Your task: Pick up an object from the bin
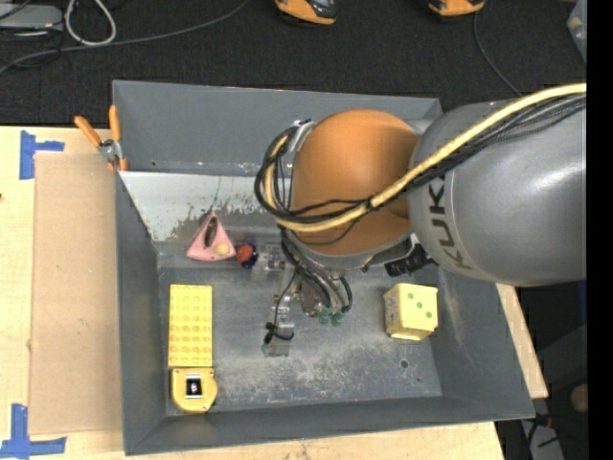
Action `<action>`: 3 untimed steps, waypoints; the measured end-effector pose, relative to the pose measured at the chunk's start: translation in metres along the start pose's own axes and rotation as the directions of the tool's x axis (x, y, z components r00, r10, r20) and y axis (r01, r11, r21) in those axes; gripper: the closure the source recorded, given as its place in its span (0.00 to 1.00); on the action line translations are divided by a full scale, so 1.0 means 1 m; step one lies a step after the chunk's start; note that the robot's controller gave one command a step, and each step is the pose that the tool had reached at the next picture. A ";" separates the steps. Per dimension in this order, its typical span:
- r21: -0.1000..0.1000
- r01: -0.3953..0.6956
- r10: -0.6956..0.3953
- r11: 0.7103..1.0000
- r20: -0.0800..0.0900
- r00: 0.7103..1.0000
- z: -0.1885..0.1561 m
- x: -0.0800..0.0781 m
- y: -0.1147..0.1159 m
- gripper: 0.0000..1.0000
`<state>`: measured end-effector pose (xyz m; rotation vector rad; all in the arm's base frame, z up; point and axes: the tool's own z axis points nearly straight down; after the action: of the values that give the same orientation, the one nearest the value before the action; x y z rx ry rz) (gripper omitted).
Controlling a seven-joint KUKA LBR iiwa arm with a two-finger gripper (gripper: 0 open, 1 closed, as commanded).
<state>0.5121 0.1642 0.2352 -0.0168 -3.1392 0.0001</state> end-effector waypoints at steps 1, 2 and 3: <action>0.000 -0.001 0.001 1.000 0.000 1.000 0.000 0.000 0.000 0.00; -0.001 -0.033 0.033 0.999 0.000 0.999 -0.003 0.007 0.022 0.00; 0.001 -0.012 0.012 1.000 -0.001 1.000 0.025 -0.010 0.015 0.00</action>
Offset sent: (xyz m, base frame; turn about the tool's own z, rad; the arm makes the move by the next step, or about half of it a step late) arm -0.0092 0.0260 0.0045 0.0438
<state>0.5219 0.1792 0.2100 -0.0357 -3.1380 0.0021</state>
